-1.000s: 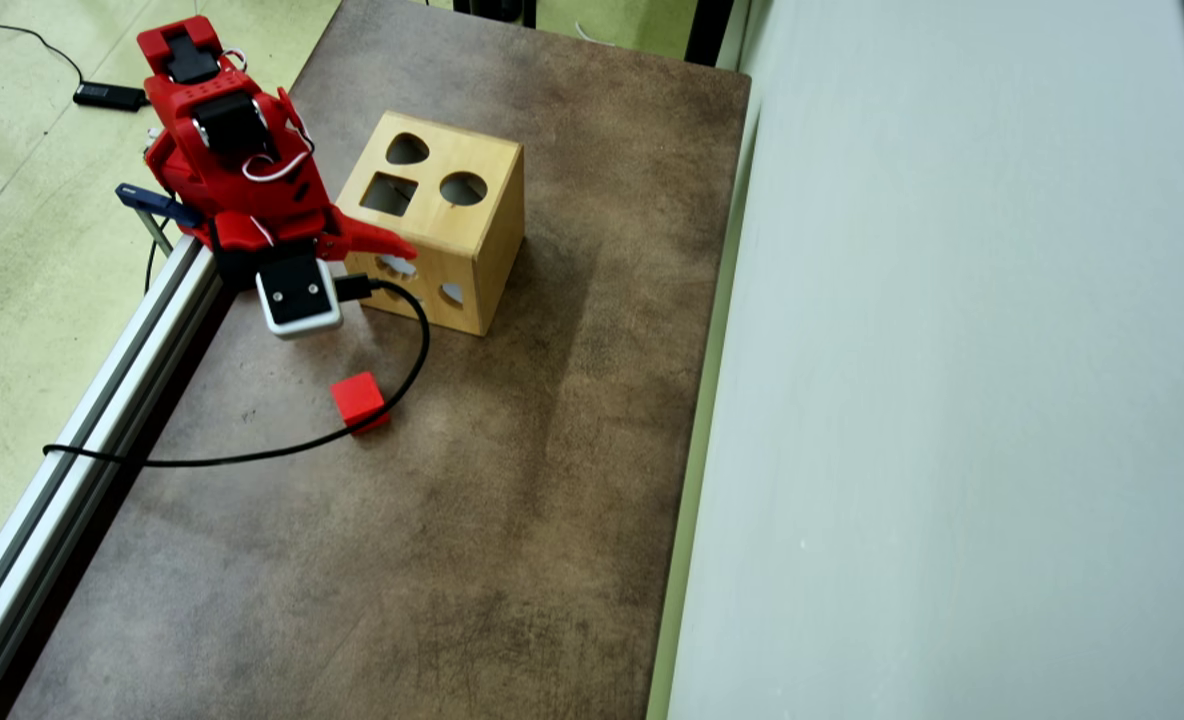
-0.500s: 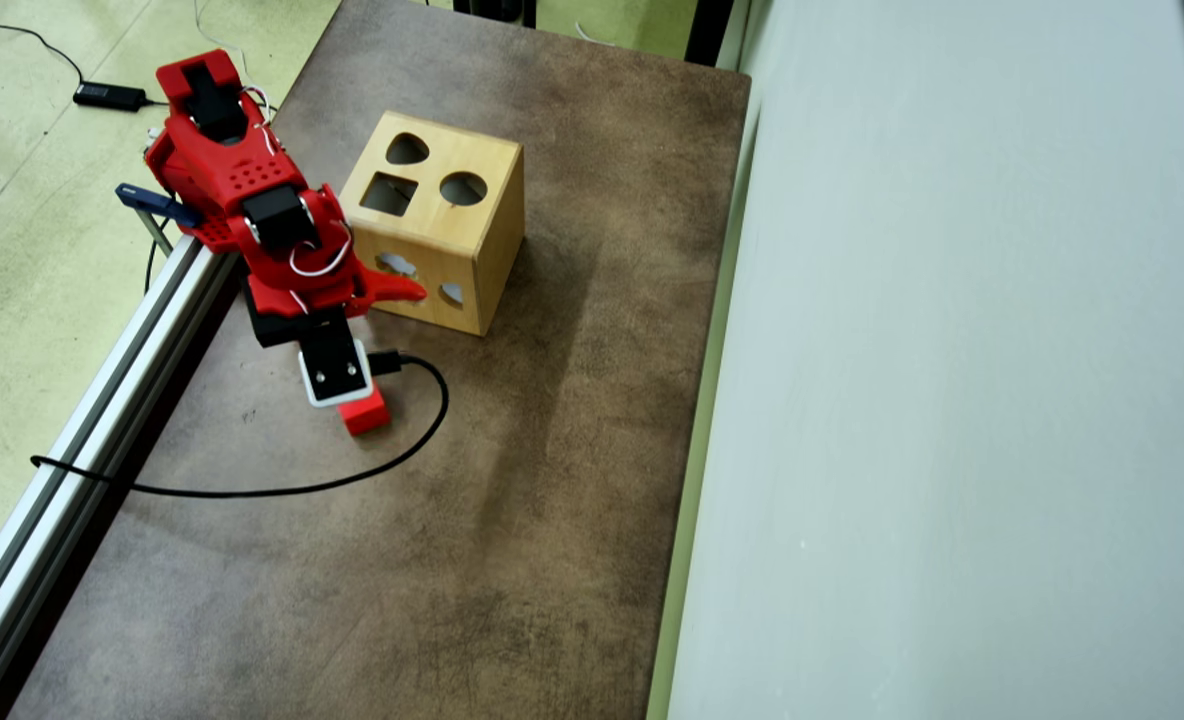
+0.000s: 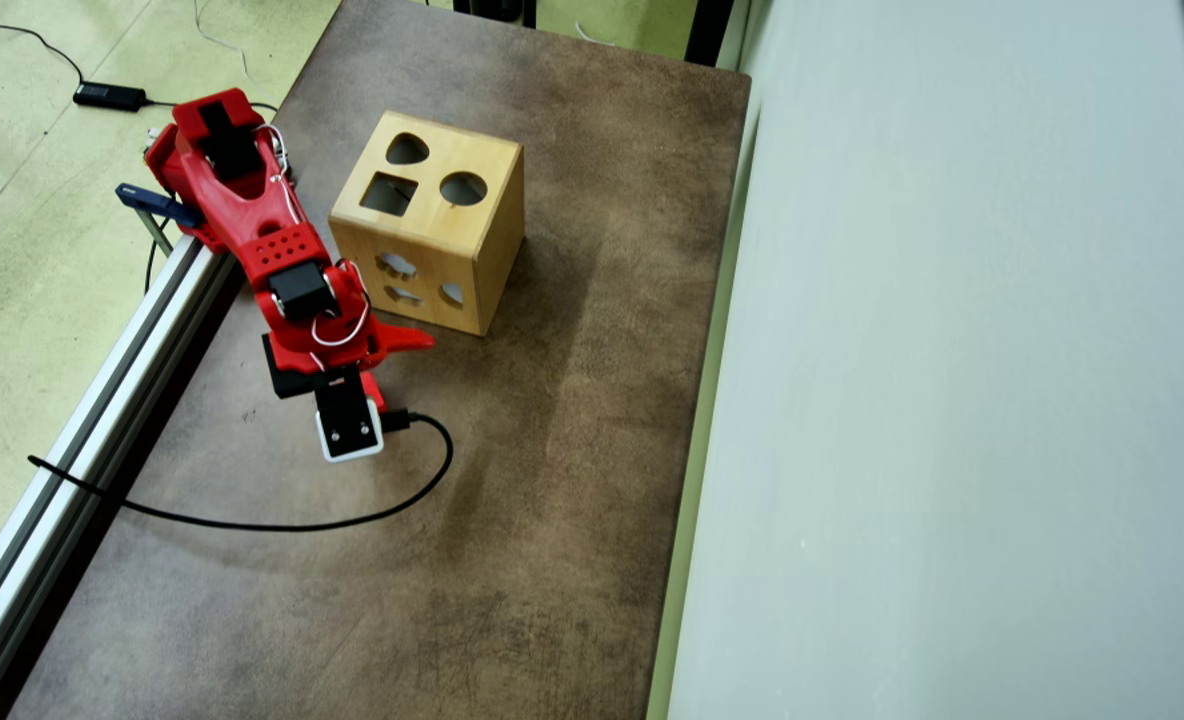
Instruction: Pick and place the red cube on the square hole
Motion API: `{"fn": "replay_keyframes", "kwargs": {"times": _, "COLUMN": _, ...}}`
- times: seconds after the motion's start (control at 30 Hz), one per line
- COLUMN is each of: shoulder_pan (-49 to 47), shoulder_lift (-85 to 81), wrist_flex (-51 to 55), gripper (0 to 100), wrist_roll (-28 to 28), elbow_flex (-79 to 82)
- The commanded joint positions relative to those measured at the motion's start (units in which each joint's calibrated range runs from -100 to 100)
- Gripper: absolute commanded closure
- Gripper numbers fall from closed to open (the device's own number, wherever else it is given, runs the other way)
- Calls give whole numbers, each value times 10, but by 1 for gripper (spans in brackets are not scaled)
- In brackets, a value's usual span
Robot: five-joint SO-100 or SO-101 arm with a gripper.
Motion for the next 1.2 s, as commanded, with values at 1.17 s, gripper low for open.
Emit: {"fn": "replay_keyframes", "kwargs": {"times": 1.17, "shoulder_pan": 18, "shoulder_lift": 97, "wrist_flex": -7, "gripper": 46, "wrist_roll": 28, "elbow_flex": -23}}
